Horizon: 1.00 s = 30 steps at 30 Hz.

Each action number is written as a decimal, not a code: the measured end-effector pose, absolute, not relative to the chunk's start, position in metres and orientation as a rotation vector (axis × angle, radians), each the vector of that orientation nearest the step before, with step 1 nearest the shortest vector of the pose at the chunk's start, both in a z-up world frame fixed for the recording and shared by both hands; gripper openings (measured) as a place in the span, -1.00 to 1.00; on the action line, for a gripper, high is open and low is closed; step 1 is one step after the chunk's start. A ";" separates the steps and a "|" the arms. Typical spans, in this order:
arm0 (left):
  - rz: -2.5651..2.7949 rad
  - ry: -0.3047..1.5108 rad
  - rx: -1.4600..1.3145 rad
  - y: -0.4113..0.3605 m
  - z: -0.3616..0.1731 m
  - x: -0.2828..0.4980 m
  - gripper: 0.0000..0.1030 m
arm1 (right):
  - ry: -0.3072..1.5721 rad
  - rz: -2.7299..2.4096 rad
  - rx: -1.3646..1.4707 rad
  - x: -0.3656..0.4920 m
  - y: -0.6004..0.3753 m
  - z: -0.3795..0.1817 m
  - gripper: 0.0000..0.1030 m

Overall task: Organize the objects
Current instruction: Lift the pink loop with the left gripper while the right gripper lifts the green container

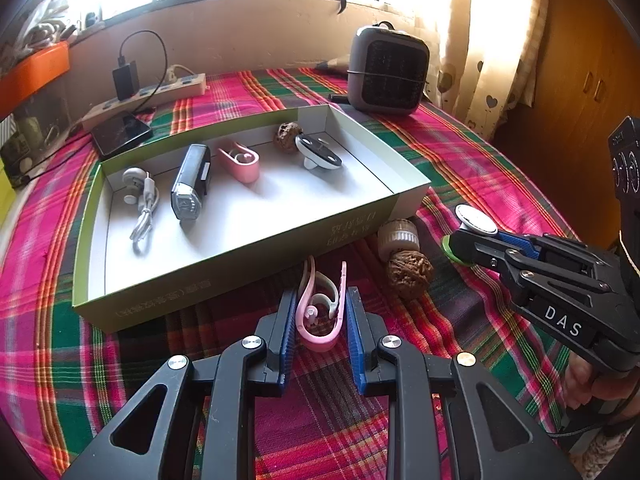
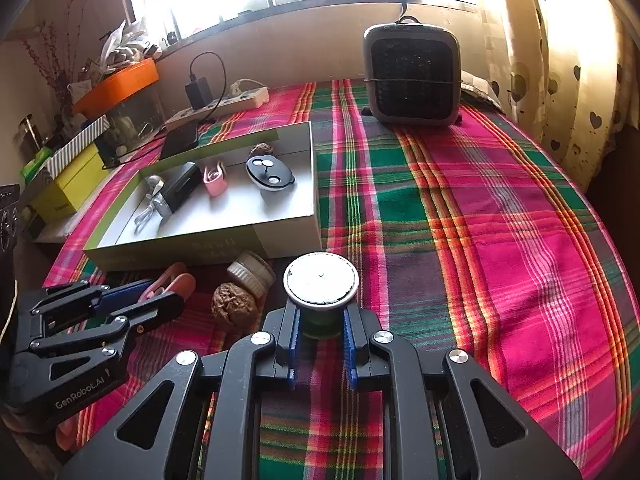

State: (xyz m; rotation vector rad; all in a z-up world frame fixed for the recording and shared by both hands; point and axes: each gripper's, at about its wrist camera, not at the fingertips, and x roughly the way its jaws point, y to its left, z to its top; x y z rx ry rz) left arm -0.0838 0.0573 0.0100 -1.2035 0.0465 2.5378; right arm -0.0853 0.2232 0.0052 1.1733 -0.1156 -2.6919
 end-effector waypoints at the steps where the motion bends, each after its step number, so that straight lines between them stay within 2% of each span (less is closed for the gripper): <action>1: 2.540 0.046 -1.201 0.057 0.011 -0.083 -0.59 | -0.117 -2.691 1.170 -0.085 0.223 0.006 -0.65; 30: 2.618 -0.023 -1.133 0.033 0.042 -0.072 -0.59 | -0.110 -2.633 1.046 -0.079 0.195 0.037 -0.65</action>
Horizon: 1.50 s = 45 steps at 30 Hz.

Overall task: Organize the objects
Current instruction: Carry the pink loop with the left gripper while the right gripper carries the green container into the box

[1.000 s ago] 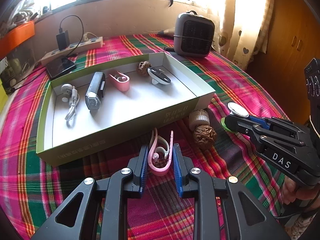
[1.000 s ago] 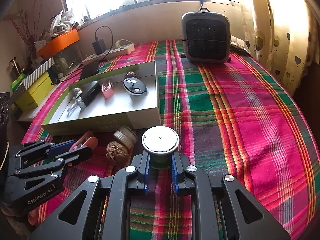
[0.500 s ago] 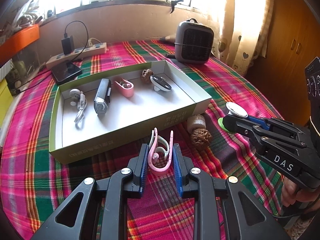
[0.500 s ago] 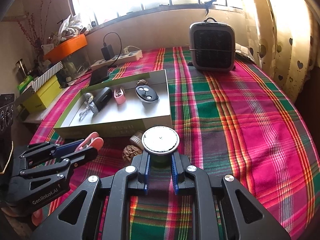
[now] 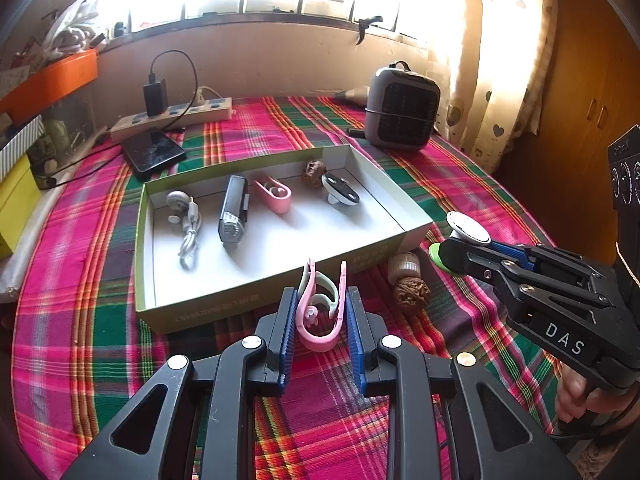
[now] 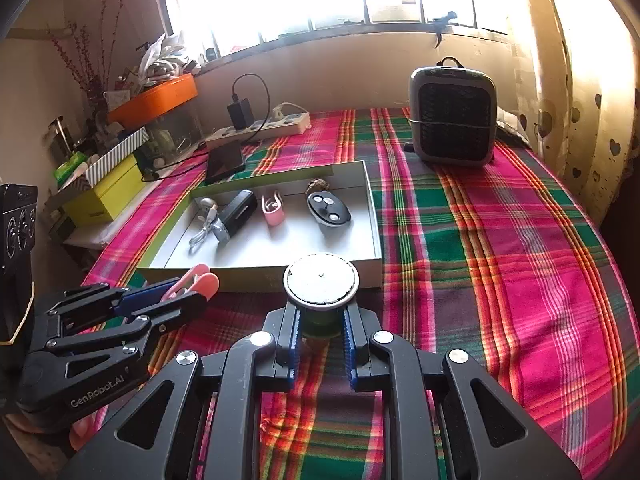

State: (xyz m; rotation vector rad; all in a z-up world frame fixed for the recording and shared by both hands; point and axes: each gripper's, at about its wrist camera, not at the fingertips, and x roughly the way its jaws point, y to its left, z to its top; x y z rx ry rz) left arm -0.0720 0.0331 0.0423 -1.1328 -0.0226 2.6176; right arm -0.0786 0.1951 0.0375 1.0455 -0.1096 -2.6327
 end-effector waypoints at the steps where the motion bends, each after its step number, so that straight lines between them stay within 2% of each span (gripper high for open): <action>1: 2.624 -0.028 -1.131 0.031 0.043 -0.072 -0.59 | -0.108 -2.629 1.043 -0.080 0.194 0.038 -0.65; 25: 2.706 -0.127 -1.168 -0.017 0.044 -0.102 -0.59 | -0.074 -2.521 1.011 -0.120 0.145 0.043 -0.65; 45: 2.699 -0.137 -1.256 -0.028 0.023 -0.131 -0.58 | -0.072 -2.453 1.099 -0.164 0.118 0.018 -0.65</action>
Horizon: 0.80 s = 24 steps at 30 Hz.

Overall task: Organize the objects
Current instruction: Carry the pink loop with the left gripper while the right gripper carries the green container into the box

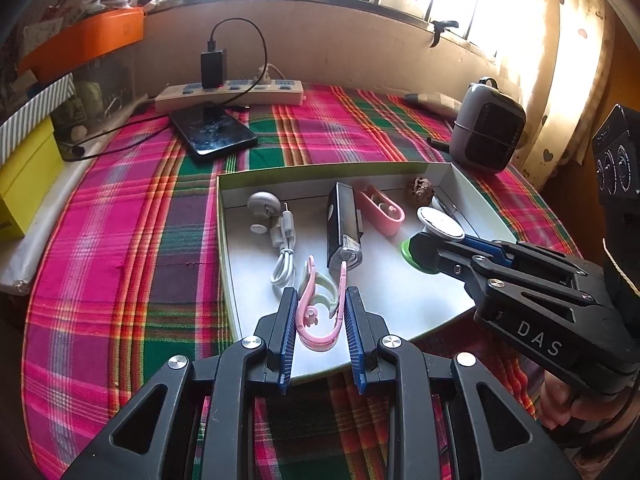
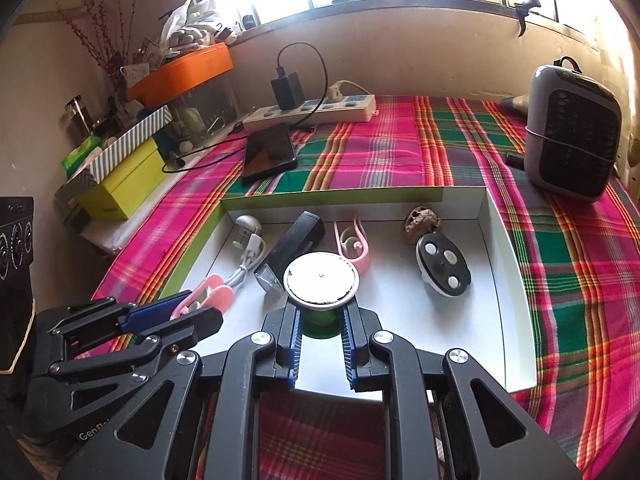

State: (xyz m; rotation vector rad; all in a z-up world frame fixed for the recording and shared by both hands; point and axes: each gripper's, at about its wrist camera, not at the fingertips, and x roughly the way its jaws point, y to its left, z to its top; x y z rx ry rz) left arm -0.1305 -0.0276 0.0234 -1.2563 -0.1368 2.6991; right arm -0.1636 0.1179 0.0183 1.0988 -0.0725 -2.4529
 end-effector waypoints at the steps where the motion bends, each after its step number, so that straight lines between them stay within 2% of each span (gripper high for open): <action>1: 2.697 -0.136 -1.262 -0.028 0.022 -0.132 -0.58 | -0.071 -2.451 1.103 -0.165 0.118 0.017 -0.65; 24: 2.690 -0.067 -1.294 -0.025 0.013 -0.154 -0.58 | -0.045 -2.432 1.167 -0.185 0.104 0.000 -0.64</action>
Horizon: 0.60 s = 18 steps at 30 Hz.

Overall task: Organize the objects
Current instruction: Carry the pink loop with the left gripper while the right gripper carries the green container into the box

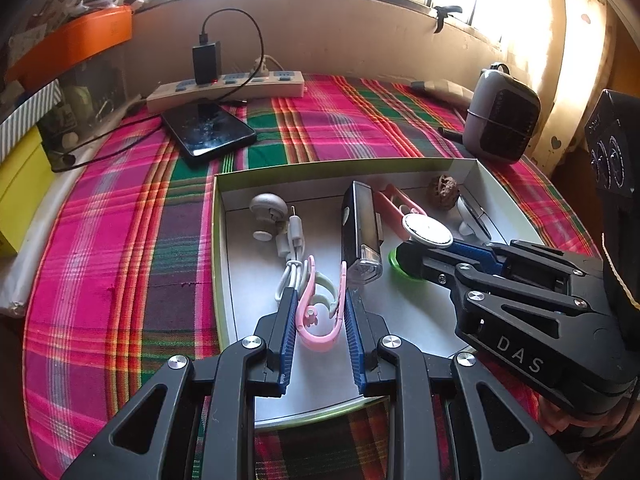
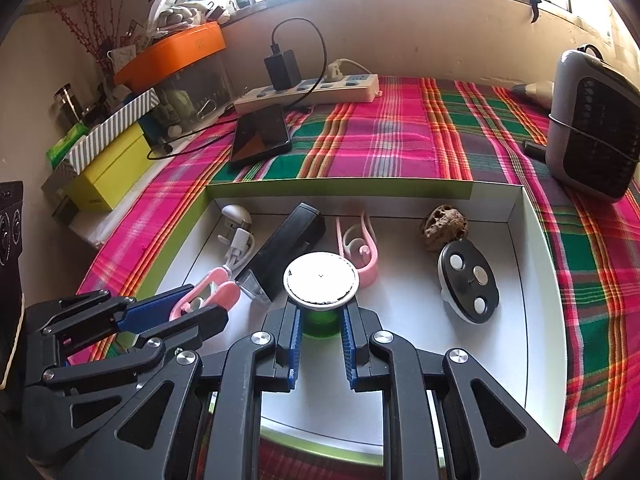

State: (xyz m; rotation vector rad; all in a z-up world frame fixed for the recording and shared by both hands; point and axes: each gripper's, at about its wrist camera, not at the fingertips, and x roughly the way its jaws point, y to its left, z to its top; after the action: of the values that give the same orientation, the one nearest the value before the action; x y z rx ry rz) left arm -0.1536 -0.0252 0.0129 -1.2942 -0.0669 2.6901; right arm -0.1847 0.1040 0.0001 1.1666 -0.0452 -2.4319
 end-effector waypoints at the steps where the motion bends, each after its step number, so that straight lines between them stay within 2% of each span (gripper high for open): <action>1: 2.690 -0.062 -1.296 -0.025 0.013 -0.154 -0.58 | -0.042 -2.433 1.167 -0.185 0.104 -0.001 -0.64; 18: 2.711 0.020 -1.289 -0.021 0.010 -0.167 -0.58 | 0.004 -2.460 1.142 -0.191 0.095 -0.001 -0.64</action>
State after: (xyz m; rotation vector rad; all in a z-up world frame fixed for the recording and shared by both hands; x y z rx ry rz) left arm -0.1671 -0.0208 0.0098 -1.2894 0.0204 2.7115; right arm -0.1911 0.0954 -0.0012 1.1424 0.0040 -2.4604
